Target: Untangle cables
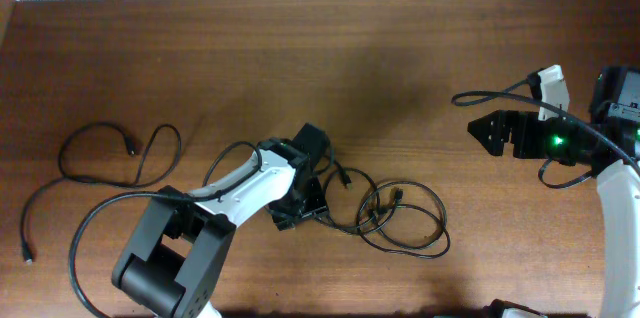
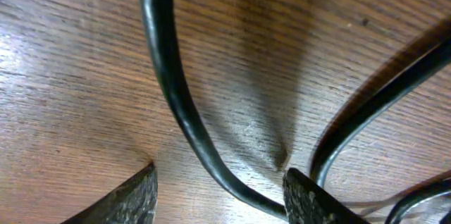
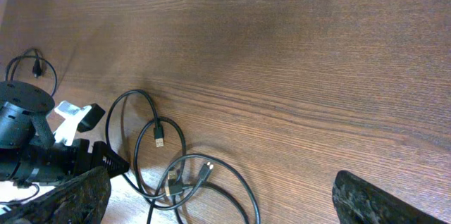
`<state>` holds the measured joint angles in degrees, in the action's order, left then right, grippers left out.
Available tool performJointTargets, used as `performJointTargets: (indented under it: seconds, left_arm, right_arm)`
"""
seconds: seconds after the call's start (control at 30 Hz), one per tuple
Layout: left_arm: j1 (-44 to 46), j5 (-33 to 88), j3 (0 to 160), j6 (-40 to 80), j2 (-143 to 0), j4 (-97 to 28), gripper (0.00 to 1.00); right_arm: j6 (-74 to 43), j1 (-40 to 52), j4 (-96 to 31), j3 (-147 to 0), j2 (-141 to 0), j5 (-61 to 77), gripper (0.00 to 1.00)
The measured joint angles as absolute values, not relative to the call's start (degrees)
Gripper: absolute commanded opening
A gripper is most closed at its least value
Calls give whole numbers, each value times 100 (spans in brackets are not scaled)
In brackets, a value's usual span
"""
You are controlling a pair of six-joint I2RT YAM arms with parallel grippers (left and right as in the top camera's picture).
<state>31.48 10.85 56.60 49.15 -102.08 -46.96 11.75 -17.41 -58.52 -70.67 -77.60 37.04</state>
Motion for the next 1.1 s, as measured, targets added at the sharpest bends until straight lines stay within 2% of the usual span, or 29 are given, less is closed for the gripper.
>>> performJointTargets:
  seconds: [0.1,0.13,0.17,0.2,0.53,0.67,0.8,0.9,1.1]
  left_arm:
    - [3148,1181,5636,4915,-10189,-4556,30]
    - [3148,1210,5634,4952,-10189,-4510,21]
    - [3151,1238,5625,4932,-10189,-4425,7]
    - [3148,1282,5621,4917,-10189,-4327,0]
    - [3245,1170,5612,4762,-10175,-4174,0]
    - [3050,1509,5968,3986,-10047,-4182,0]
    - [2862,1966,7227,3306,-9445,-4167,0]
    - [2847,2106,8750,2882,-8962,-4108,0]
    - [2877,1562,10497,2477,-8849,-4121,0]
  right_arm:
    - [1177,-1741,-5854,-7067,-7760,3704,99]
    - [1175,-1741,-5852,-7067,-7760,3704,99]
    - [1175,-1741,-5854,-7067,-7760,3704,99]
    - [1177,-1741,-5854,-7067,-7760,3704,99]
    - [1175,-1741,-5916,-7067,-7760,3680,99]
    - [1177,-1741,-5918,-7067,-7760,3592,99]
    - [1225,-1741,-5918,-7067,-7760,3577,99]
    - [1227,-1741,-5920,-7067,-7760,3579,99]
    - [1243,-1741,-5964,-7067,-7760,3581,99]
